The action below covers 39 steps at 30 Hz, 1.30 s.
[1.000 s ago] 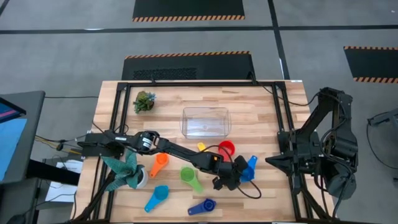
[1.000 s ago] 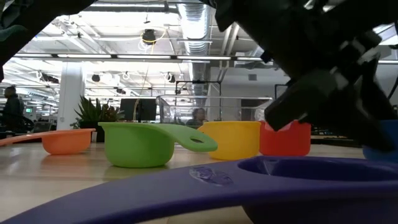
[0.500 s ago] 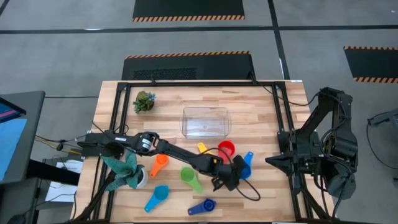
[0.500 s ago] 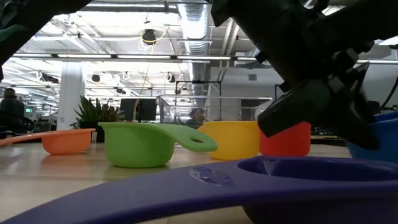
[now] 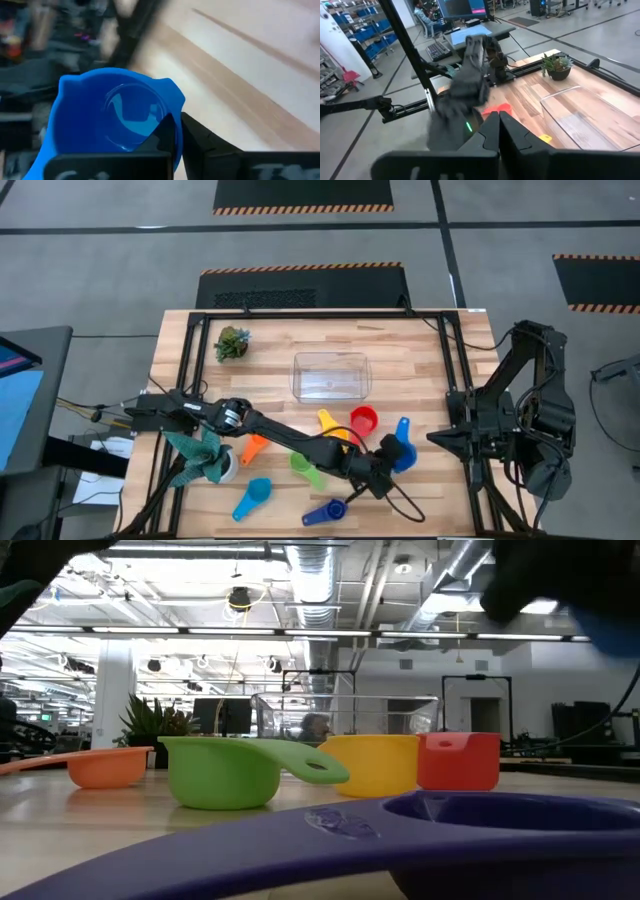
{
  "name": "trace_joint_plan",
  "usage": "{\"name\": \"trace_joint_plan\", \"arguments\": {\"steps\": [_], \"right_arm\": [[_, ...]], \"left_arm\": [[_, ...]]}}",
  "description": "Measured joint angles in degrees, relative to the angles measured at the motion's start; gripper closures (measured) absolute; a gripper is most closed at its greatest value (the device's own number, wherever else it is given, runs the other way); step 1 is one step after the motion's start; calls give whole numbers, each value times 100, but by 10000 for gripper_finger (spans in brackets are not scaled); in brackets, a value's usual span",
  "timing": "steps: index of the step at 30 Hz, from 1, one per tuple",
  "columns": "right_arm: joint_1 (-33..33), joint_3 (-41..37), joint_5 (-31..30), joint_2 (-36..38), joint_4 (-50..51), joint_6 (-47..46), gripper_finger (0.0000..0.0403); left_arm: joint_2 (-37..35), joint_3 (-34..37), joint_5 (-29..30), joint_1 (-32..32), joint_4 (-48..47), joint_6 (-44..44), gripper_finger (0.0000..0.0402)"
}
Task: Nest measuring cups in basket
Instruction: Stack the blue measuring cup on top of the red measuring cup
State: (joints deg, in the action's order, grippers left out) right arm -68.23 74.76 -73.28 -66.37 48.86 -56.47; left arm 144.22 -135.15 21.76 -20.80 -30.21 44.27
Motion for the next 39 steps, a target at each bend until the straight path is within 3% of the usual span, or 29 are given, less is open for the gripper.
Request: {"name": "trace_joint_plan", "arguments": {"steps": [3,9,14,19,29,39], "right_arm": [[0,0,-2,0,-2,0,384],[0,0,-7,0,-1,-1,377],[0,0,-13,0,-3,-2,381],[0,0,-22,0,-73,-4,384],[0,0,-22,0,-135,-4,379],[0,0,-22,0,-88,2,379]], "left_arm": [[-403,117,209,-11,-193,-1114,401],[-1052,44,260,135,-1179,-4498,401],[-1212,42,203,149,-1415,-6553,401],[-1166,44,-376,210,-1461,-8929,401],[-1104,54,-339,473,-2462,-10534,401],[-1083,264,-617,834,-2124,-10605,401]]}}
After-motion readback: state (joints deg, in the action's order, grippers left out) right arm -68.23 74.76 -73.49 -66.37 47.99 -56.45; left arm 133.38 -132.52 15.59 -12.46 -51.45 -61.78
